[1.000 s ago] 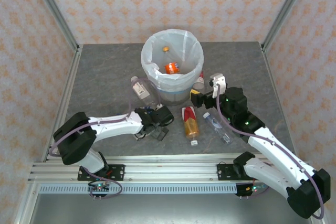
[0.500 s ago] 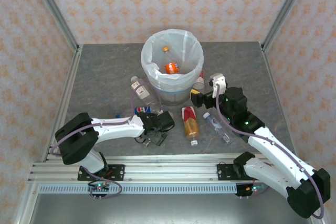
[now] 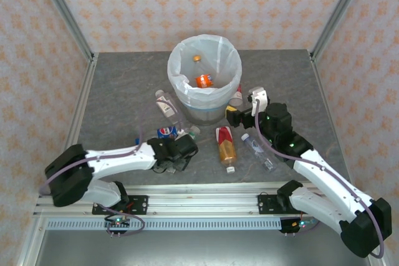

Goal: Put the plastic bottles in the bin

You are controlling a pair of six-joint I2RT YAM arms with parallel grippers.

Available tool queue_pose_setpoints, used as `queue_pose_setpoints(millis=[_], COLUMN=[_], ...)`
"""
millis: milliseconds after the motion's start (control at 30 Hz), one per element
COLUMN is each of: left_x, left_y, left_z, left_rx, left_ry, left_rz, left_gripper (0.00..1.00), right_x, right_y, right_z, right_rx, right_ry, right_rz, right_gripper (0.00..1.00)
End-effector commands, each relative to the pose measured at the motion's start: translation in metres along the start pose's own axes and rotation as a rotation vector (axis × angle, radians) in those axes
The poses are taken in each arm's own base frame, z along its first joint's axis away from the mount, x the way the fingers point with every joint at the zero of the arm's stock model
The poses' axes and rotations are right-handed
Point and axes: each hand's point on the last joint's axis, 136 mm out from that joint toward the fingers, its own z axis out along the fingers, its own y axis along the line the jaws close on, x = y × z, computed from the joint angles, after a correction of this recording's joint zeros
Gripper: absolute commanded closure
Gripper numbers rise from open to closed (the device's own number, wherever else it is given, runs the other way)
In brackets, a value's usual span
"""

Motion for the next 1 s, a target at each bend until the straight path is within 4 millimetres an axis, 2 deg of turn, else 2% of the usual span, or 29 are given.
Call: queue_pose_setpoints(millis=[0,267,500,600,800,967], left_x=[-0.015,-0.030,-0.054,-0.068,-0.086,-0.121], left_y=[0.011,0.047,0.098,0.111,0.156,0.164], left_z=[-0.016,-0.058,-0.114,-0.134,-0.165,-0.180], left_rx=[-0.012,-0.044,-0.081,-0.086,-0.268,-0.228], left_ry=[-0.130,-0.350,-0.578,-0.639,-0.712,-0.843], left_rz=[-0.070,-0.222,-0.495,-0.560,-0.799,-0.878], left_gripper=[0.40,0.42,0.42,0.42,0.44,0.45], right_x=[-0.019,-0.028,-0.035,-0.036,-0.038,-0.044], right_y=[-0.001,-0.003,-0.004,-0.004,-0.004,-0.003], right_z=[0.000,0.004,0.006,0.007,0.011,0.014], right_rx=[0.018,0.030,0.033,0.032,0.028,0.024], right_ry=[-0.063,-0.093,-0.125,-0.135,-0.151,-0.182], right_rz=[0.004,0.021,0.039,0.047,0.060,0.069], right_gripper=[0.01,0.01,0.01,0.01,0.01,0.01])
